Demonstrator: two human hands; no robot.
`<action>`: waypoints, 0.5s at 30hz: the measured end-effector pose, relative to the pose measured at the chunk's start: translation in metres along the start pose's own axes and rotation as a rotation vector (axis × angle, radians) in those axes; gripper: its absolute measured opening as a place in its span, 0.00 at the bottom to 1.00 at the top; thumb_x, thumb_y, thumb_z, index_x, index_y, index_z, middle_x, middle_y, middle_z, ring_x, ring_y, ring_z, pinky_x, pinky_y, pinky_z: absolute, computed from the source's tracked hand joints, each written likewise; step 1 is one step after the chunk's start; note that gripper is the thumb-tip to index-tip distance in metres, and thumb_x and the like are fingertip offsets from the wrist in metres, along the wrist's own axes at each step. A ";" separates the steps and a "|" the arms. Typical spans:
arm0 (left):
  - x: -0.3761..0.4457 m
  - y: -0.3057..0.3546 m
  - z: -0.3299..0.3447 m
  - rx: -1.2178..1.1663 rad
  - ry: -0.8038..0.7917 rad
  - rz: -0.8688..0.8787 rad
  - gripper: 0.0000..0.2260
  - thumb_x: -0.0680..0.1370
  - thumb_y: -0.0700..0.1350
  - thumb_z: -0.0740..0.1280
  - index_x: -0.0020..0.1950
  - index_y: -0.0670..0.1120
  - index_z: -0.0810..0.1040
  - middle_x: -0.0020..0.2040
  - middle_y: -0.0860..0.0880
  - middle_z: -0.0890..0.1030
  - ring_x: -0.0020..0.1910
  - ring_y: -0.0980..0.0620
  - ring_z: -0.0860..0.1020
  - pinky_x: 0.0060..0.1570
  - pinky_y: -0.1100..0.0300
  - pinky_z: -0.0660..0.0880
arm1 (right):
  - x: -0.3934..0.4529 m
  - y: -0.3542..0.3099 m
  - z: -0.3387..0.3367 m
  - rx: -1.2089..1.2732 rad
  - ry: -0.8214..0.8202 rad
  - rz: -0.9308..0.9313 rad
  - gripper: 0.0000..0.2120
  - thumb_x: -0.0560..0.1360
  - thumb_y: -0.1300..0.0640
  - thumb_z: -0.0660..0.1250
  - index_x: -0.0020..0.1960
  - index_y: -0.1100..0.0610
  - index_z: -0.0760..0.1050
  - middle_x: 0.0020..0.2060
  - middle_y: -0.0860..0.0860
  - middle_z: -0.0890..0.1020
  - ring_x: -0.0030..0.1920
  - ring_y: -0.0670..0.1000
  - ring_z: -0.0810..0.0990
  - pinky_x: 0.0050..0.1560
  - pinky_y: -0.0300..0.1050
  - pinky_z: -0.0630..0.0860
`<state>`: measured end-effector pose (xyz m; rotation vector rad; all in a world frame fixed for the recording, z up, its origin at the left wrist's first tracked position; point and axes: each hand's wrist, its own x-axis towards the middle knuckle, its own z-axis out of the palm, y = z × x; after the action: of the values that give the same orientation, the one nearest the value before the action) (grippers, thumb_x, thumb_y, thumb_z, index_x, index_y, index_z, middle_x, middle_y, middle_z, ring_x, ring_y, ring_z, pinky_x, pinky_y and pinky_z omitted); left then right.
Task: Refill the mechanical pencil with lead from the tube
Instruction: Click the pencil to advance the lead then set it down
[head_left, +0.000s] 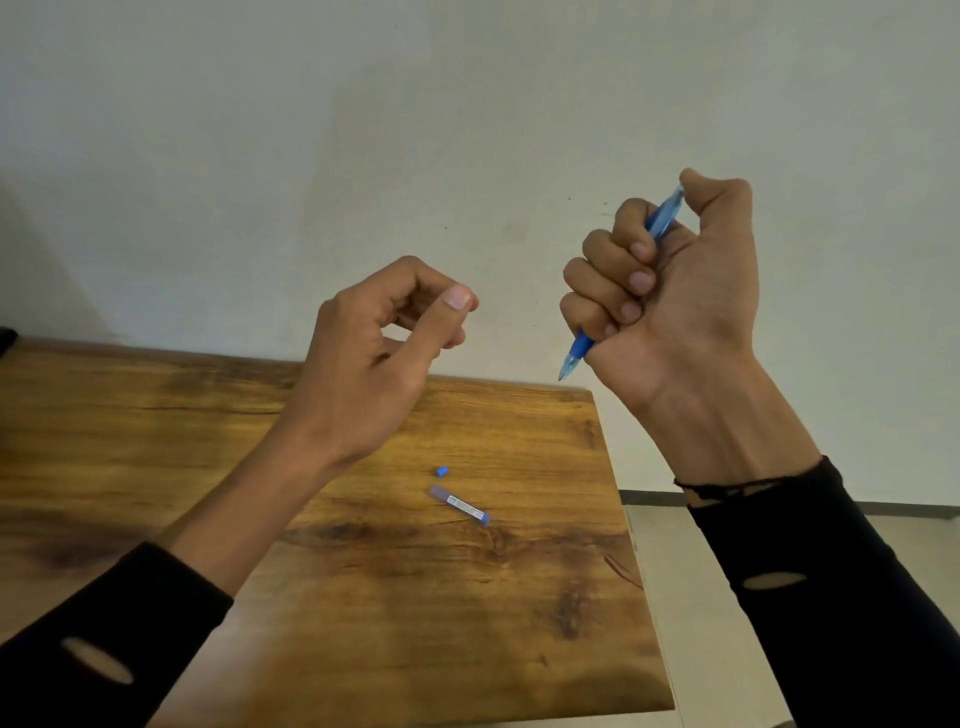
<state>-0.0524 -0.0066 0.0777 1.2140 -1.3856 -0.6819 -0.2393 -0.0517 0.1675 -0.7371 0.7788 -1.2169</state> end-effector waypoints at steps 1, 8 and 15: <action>-0.001 0.002 -0.002 0.007 0.000 0.000 0.16 0.83 0.59 0.65 0.54 0.48 0.85 0.44 0.52 0.86 0.49 0.53 0.86 0.51 0.38 0.85 | -0.002 0.000 0.001 -0.004 -0.004 0.000 0.26 0.83 0.42 0.53 0.31 0.54 0.59 0.24 0.48 0.57 0.26 0.48 0.50 0.26 0.43 0.50; -0.003 0.005 -0.013 0.035 0.014 -0.003 0.17 0.82 0.59 0.65 0.54 0.48 0.85 0.43 0.53 0.86 0.49 0.54 0.86 0.50 0.37 0.84 | -0.004 0.001 0.009 -0.021 -0.023 -0.008 0.26 0.84 0.42 0.53 0.31 0.54 0.59 0.23 0.48 0.57 0.26 0.48 0.51 0.25 0.41 0.51; -0.002 0.011 -0.018 0.050 0.011 -0.004 0.13 0.83 0.55 0.66 0.54 0.48 0.85 0.42 0.56 0.86 0.48 0.55 0.86 0.51 0.40 0.85 | -0.005 0.002 0.012 -0.023 -0.012 -0.006 0.26 0.83 0.42 0.53 0.30 0.54 0.59 0.22 0.47 0.57 0.25 0.48 0.51 0.26 0.42 0.50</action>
<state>-0.0390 0.0027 0.0913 1.2588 -1.3991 -0.6461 -0.2287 -0.0452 0.1729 -0.7654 0.7830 -1.2093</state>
